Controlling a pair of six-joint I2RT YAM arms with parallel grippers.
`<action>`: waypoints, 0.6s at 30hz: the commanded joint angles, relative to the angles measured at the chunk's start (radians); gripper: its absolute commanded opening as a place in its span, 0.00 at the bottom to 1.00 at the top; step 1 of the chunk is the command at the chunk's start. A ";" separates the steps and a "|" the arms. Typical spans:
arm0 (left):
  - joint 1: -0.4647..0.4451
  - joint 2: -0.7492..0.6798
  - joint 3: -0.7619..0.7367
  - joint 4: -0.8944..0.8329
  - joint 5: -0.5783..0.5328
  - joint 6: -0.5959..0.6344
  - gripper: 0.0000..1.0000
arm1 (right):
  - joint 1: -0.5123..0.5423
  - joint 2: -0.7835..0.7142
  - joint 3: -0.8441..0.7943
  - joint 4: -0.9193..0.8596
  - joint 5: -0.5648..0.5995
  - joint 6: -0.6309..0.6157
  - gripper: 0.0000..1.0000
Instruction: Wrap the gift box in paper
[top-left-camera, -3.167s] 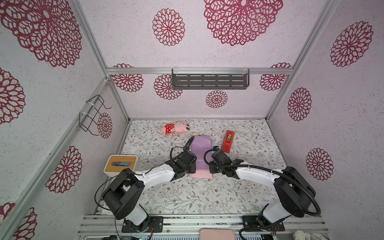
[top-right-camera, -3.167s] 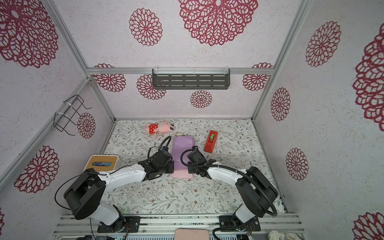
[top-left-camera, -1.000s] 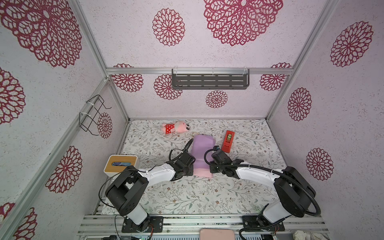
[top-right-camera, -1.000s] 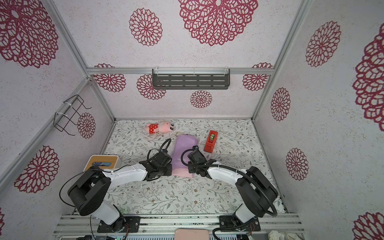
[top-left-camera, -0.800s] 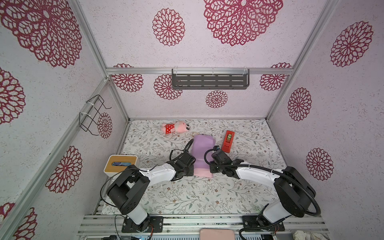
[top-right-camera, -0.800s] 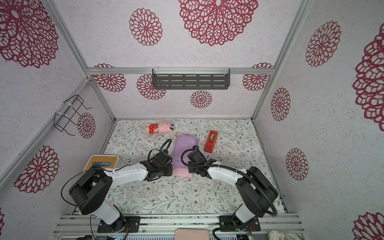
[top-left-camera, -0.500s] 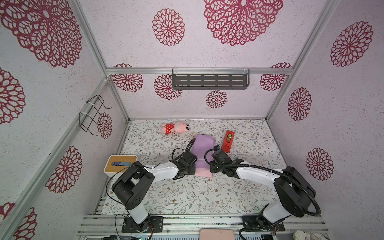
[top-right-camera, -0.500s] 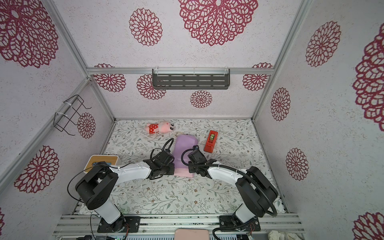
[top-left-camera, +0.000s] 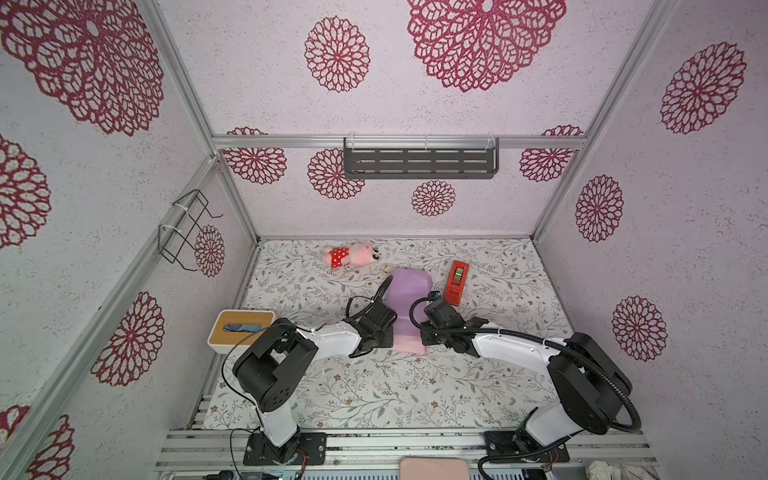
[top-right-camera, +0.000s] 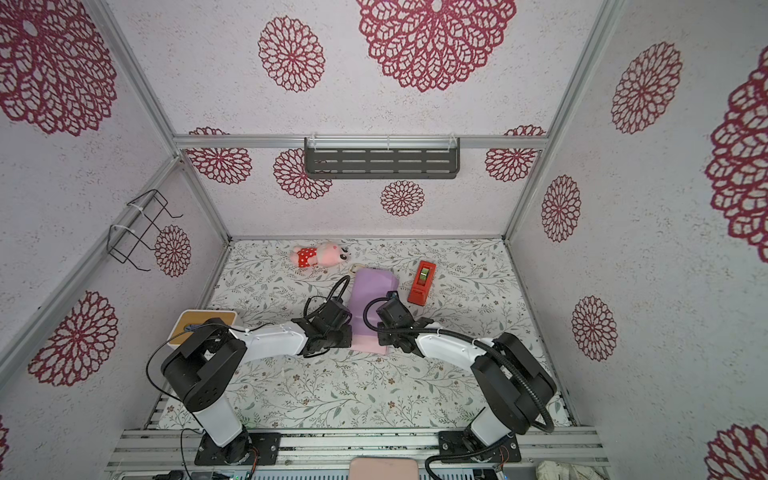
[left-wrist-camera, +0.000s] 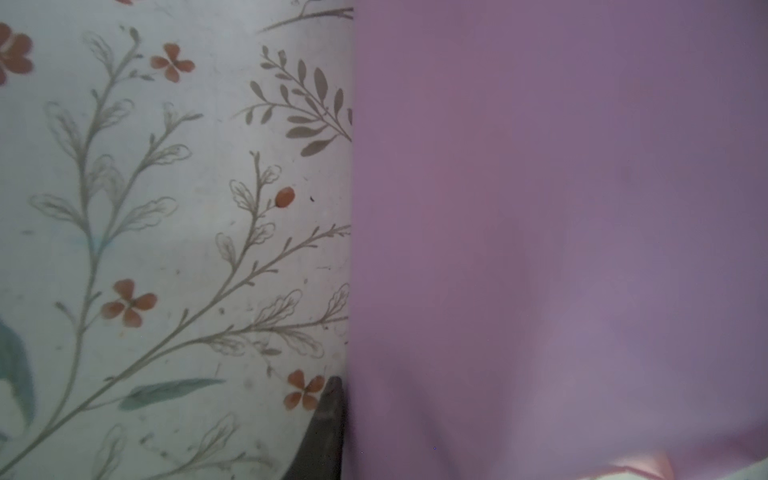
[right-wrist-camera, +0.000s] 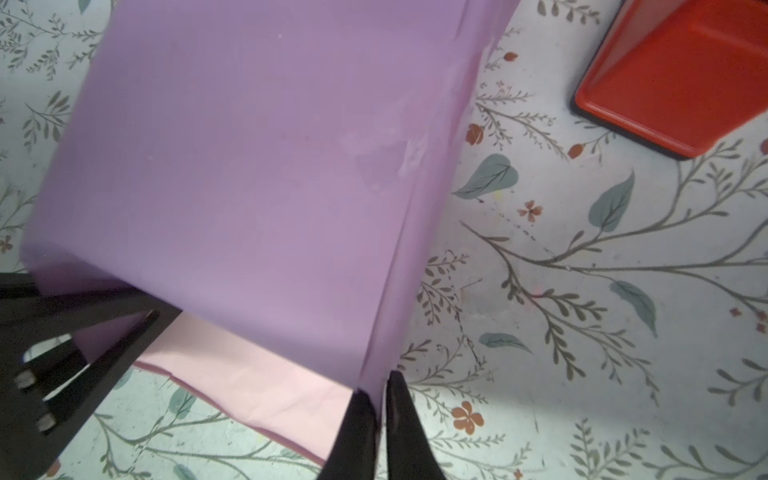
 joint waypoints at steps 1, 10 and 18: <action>0.006 0.024 0.020 0.009 -0.032 -0.004 0.14 | -0.006 -0.019 -0.012 0.003 0.015 0.005 0.12; 0.006 0.050 0.031 0.015 -0.056 -0.007 0.05 | -0.011 -0.016 -0.012 0.003 0.012 0.003 0.13; 0.006 0.060 0.026 0.028 -0.048 -0.013 0.00 | -0.014 -0.018 -0.007 0.001 0.013 0.001 0.17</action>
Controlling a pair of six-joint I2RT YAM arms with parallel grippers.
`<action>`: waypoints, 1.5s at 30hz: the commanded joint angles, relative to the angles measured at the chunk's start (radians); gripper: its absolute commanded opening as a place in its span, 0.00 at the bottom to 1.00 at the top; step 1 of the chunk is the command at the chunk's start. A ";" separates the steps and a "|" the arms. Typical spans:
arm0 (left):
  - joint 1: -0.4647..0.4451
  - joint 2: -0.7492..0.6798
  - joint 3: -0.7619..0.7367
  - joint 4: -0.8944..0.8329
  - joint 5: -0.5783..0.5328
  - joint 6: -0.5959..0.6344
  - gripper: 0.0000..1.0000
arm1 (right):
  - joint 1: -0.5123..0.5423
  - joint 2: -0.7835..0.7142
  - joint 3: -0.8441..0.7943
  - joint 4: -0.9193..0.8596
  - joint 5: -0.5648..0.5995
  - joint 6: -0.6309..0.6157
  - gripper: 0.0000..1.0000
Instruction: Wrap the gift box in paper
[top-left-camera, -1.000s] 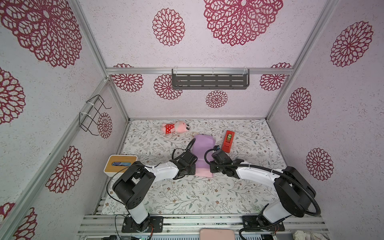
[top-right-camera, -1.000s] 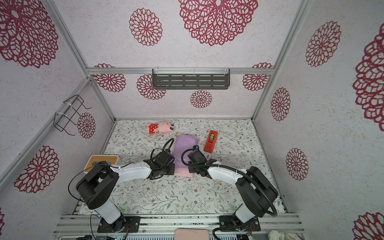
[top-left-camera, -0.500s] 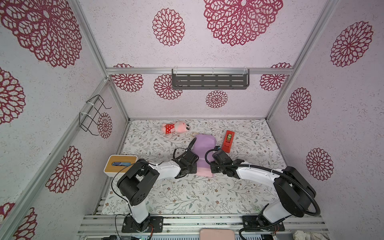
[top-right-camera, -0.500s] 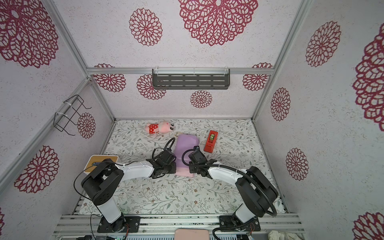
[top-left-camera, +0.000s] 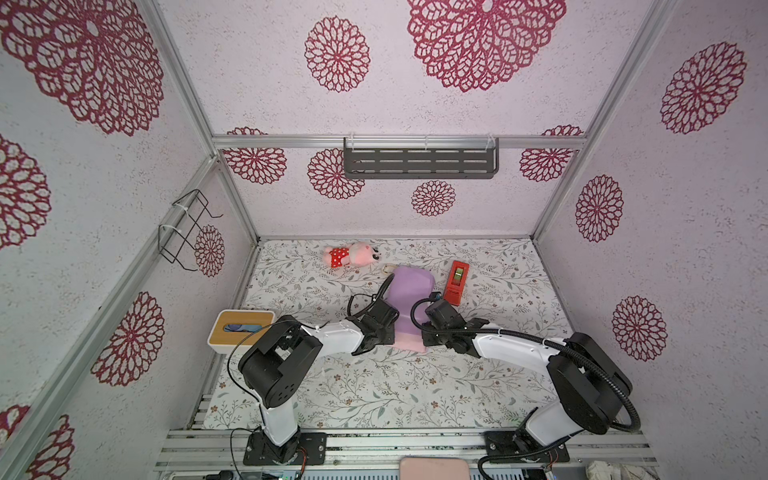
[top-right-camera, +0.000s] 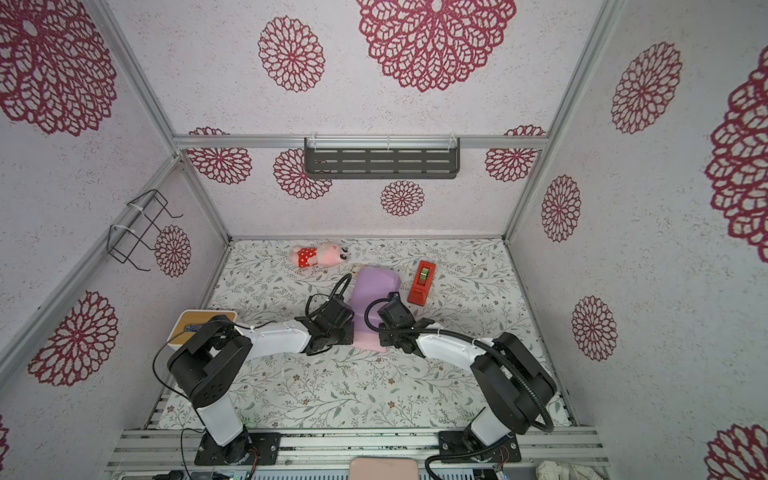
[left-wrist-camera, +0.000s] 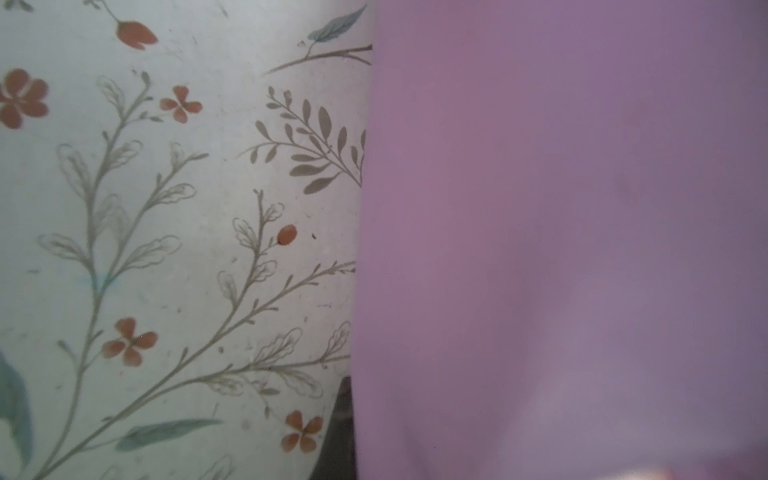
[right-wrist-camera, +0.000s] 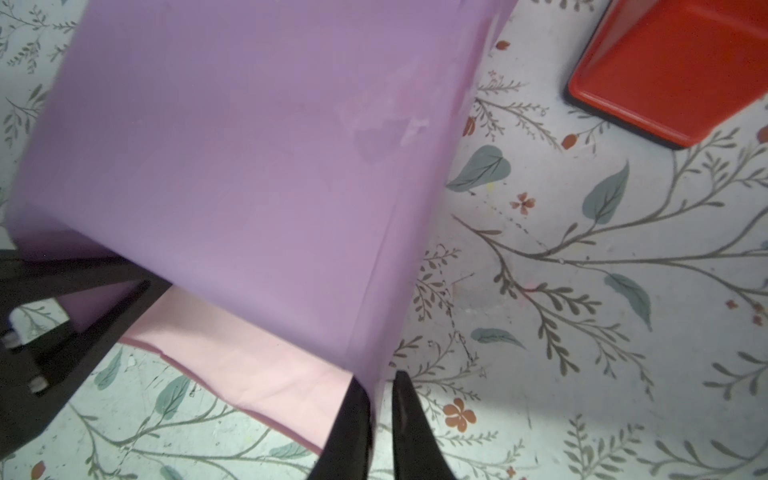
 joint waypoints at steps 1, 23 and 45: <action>0.006 0.024 0.000 0.006 -0.011 -0.011 0.00 | -0.007 -0.018 0.005 -0.001 0.013 0.001 0.18; -0.002 -0.217 -0.127 -0.012 0.049 -0.025 0.64 | -0.034 -0.265 -0.103 -0.028 -0.138 -0.031 0.48; 0.049 -0.197 0.156 -0.135 0.204 1.398 0.98 | -0.367 -0.316 -0.206 0.044 -0.375 -0.040 0.64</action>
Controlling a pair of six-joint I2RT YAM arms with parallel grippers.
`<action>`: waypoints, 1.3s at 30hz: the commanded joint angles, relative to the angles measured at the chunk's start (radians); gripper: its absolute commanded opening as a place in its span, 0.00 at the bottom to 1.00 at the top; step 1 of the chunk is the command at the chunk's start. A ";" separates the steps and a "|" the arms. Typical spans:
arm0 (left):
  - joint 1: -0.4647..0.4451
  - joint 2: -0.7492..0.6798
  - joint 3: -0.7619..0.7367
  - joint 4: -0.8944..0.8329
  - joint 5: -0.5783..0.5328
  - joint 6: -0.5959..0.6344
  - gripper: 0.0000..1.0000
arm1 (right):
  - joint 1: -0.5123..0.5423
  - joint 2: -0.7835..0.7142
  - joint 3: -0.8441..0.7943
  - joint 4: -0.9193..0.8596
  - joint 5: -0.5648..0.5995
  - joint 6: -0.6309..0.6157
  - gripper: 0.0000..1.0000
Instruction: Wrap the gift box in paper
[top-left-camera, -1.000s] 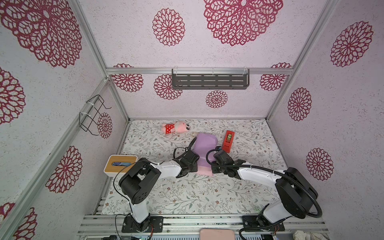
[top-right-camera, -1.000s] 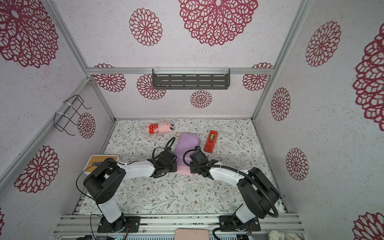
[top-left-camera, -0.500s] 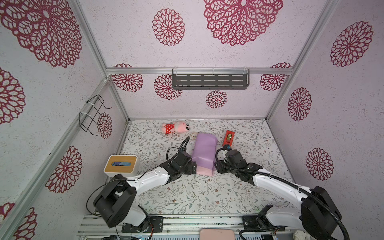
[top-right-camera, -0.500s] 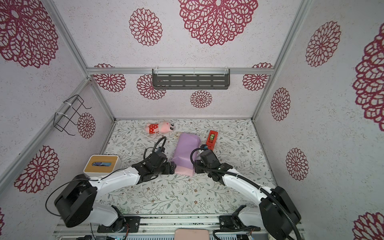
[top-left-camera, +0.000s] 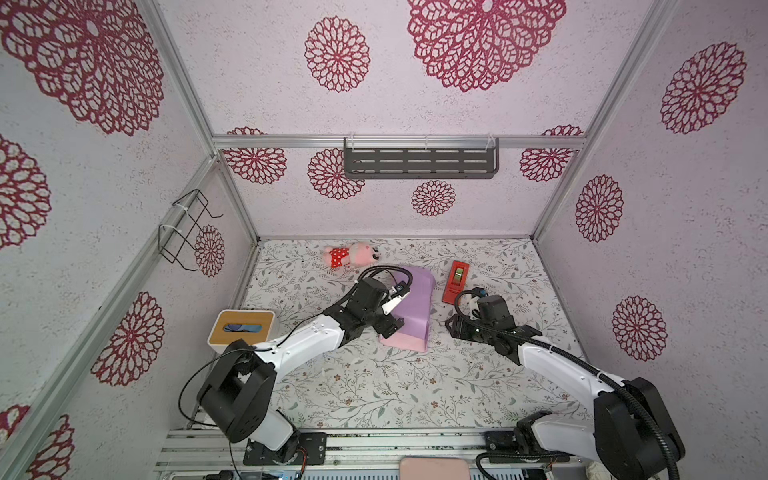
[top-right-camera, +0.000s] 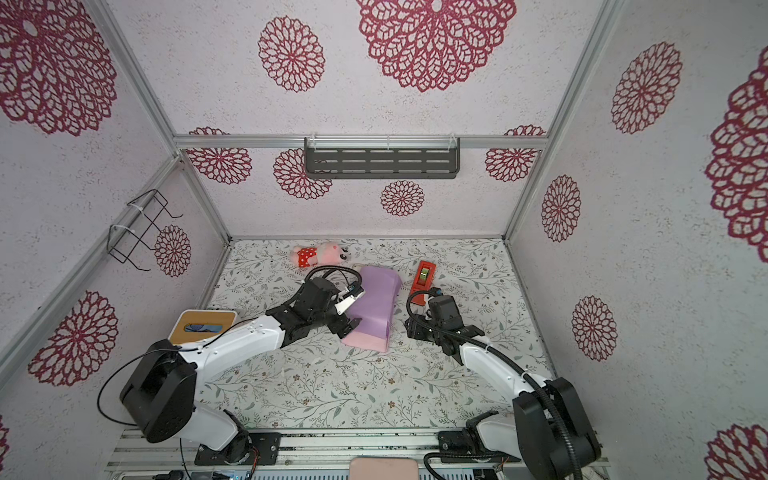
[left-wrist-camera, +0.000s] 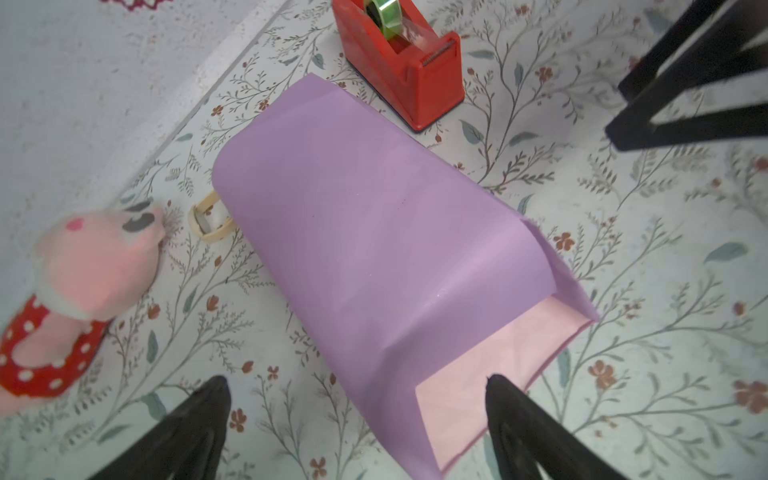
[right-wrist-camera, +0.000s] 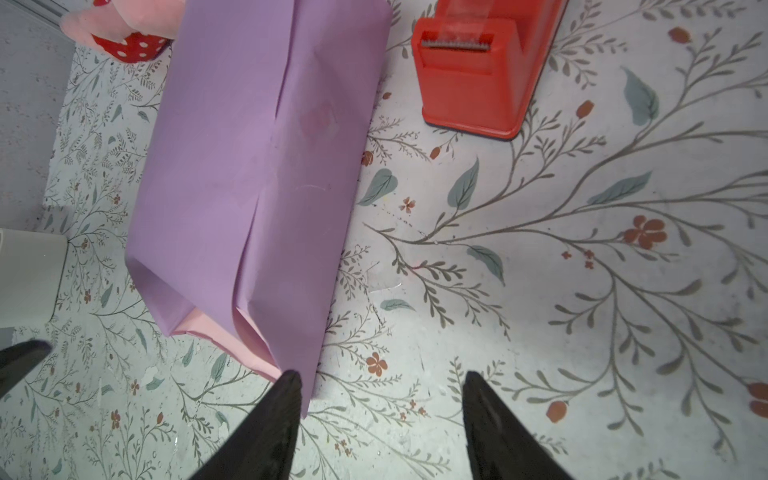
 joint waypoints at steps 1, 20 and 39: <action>0.003 0.049 0.082 -0.095 0.064 0.355 0.98 | -0.030 -0.013 -0.020 0.021 -0.046 -0.022 0.64; -0.003 0.316 0.326 -0.217 0.071 0.617 0.93 | -0.054 0.007 -0.064 0.100 -0.110 0.027 0.64; -0.039 0.327 0.175 -0.050 -0.047 0.598 0.77 | 0.021 0.077 -0.063 0.182 -0.053 0.029 0.59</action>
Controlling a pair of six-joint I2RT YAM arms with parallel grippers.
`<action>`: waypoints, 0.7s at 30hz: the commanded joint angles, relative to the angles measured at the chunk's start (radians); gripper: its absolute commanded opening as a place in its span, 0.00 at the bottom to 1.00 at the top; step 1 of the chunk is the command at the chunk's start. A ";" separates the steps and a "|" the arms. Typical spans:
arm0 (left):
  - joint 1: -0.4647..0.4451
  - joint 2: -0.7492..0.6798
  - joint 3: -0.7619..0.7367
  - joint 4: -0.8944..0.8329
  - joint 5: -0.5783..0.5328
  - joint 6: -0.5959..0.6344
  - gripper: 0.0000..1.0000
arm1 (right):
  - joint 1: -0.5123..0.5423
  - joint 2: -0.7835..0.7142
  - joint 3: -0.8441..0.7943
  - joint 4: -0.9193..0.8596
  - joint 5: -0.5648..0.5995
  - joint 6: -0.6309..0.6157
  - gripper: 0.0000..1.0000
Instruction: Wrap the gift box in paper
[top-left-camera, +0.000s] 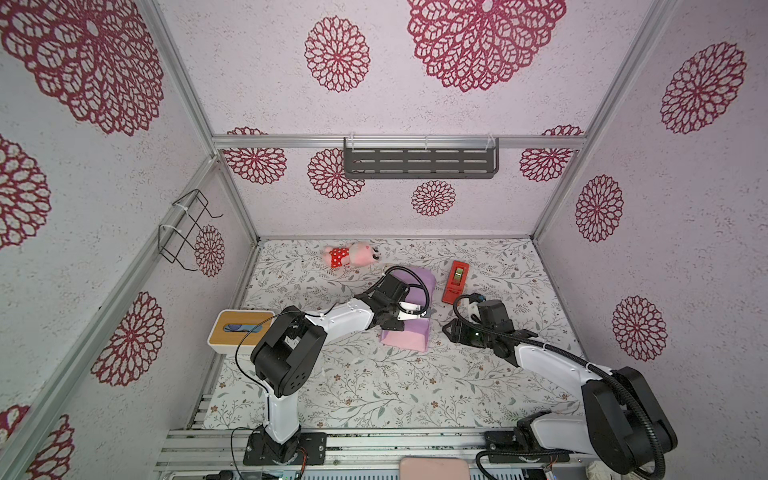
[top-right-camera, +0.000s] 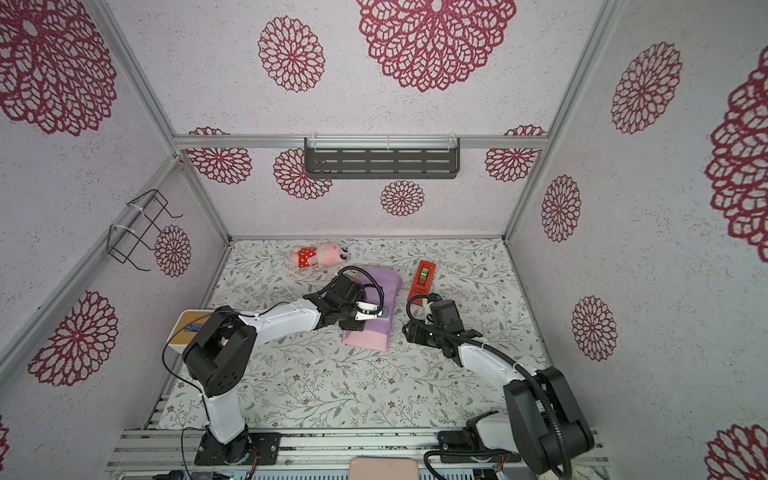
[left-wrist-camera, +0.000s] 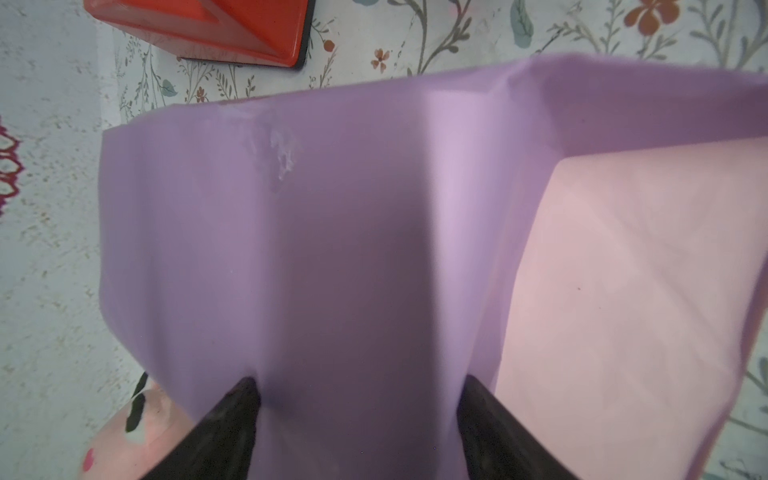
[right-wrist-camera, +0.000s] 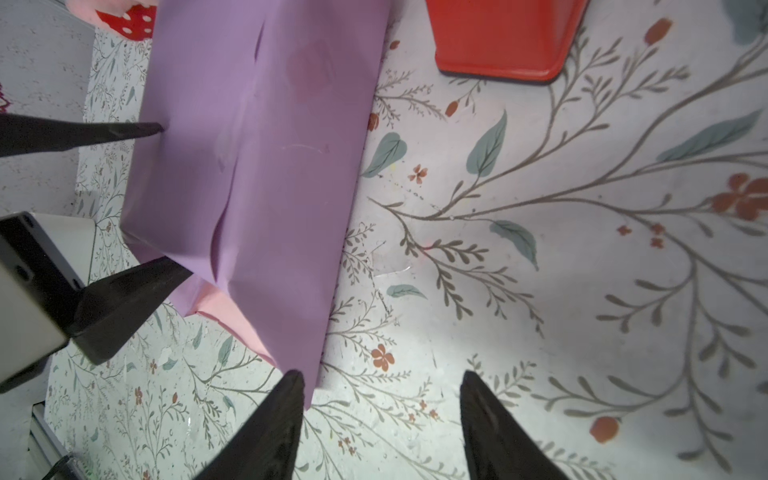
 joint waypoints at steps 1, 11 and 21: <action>-0.010 0.008 -0.026 -0.009 -0.008 0.005 0.77 | 0.031 0.018 0.002 0.081 0.048 0.009 0.58; -0.013 -0.002 -0.037 -0.009 -0.005 -0.001 0.78 | 0.126 0.137 -0.023 0.246 0.129 0.088 0.41; -0.014 -0.010 -0.047 0.002 -0.008 0.000 0.78 | 0.180 0.214 -0.053 0.392 0.105 0.174 0.32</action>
